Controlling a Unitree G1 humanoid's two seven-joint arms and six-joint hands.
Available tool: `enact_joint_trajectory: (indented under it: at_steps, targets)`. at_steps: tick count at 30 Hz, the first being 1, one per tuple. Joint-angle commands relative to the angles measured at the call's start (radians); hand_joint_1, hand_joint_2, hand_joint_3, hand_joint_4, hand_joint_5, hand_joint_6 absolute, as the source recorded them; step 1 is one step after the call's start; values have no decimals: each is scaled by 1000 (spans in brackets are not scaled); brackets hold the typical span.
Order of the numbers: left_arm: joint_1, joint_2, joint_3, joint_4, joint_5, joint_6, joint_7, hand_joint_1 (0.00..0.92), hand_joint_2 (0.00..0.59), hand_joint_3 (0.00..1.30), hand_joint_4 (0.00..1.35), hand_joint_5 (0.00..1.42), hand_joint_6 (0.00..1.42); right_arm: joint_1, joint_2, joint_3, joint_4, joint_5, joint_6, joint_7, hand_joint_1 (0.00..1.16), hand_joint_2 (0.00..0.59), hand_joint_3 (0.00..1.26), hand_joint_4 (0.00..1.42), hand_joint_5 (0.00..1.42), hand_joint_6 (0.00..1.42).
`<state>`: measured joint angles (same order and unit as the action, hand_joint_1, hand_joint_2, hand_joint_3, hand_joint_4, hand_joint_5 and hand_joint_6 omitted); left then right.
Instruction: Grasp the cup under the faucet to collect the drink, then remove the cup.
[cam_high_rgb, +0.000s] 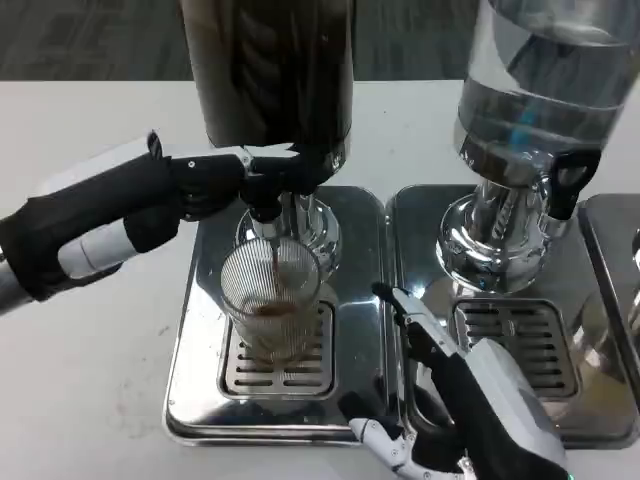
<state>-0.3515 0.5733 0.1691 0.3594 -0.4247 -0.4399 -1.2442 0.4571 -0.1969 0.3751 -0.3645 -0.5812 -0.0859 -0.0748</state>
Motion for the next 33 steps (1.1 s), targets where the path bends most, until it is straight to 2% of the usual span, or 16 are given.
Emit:
enact_joint_trajectory:
  at_steps: [1,8,15,33]
  targets:
    - [23,14,-21,-13,18,-6,-13,0,39,219,66,124,24,-23,0,-6,17,29,-26,10,727,262,55,44,122,229]
    - [25,14,-22,-17,17,-5,-9,0,40,219,60,124,24,-82,-6,-10,46,80,-32,47,762,227,27,33,113,230]
    - [28,15,-21,-22,16,-4,-7,0,40,220,67,116,24,-148,10,-15,92,124,-22,79,793,202,8,5,89,197]
    - [36,18,-22,-38,12,0,4,0,50,225,60,119,24,-227,31,-18,161,184,-22,112,808,189,0,0,57,196]
